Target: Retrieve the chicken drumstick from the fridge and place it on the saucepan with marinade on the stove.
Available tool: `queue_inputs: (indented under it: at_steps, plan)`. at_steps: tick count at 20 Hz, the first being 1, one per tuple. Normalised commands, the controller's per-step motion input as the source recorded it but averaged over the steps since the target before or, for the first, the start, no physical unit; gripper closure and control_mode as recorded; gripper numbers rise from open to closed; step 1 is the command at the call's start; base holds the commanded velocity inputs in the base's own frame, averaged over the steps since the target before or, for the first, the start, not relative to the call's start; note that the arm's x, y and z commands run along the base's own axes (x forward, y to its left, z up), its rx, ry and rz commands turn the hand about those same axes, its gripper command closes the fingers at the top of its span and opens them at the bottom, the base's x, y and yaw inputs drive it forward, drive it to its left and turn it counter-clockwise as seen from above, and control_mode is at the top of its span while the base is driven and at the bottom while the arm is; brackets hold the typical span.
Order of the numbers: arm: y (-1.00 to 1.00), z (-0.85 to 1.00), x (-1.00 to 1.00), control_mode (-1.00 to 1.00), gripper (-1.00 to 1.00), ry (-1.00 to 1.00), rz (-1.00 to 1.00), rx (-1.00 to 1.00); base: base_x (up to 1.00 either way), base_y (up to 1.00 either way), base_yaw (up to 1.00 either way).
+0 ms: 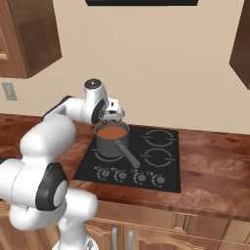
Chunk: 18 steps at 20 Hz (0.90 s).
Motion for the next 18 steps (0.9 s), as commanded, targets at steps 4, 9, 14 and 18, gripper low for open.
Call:
queue_inputs:
  at_steps: [4,9,14,18]
  plan:
    - [0.00,-0.27,0.36,-1.00,1.00,0.01,0.00,0.00,0.00,0.00,0.00]
    - [0.00,-0.27,0.32,-1.00,1.00,0.01,0.00,0.00,0.00,0.00,0.00]
    - [-0.01,-0.27,0.16,-1.00,1.00,0.00,0.01,0.00,0.00,0.00,0.00]
    - [0.00,-0.26,0.05,-1.00,1.00,0.00,0.02,0.00,0.00,0.00,0.00]
